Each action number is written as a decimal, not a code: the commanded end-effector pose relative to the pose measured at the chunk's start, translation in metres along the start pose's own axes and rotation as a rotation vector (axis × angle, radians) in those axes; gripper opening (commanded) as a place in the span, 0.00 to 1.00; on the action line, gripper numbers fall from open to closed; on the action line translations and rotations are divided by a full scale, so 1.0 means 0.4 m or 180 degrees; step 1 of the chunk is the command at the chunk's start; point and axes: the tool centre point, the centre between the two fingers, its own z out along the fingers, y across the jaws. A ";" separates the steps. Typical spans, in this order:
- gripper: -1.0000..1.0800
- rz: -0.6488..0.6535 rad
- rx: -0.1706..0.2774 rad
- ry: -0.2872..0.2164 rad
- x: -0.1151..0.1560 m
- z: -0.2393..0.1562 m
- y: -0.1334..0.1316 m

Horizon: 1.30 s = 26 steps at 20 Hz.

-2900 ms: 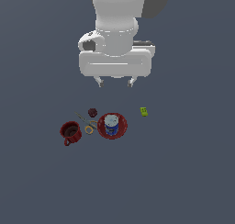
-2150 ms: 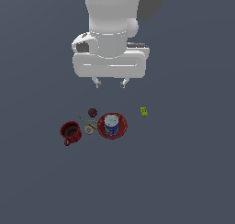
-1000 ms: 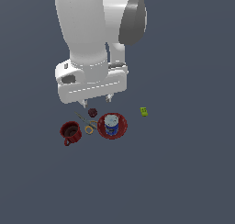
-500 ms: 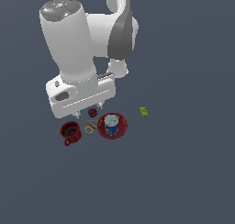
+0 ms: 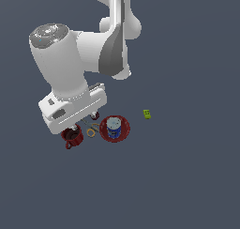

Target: Pick up a designated object from a clutter of objects.

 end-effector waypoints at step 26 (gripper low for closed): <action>0.81 -0.1800 0.0121 -0.0070 -0.129 0.253 0.174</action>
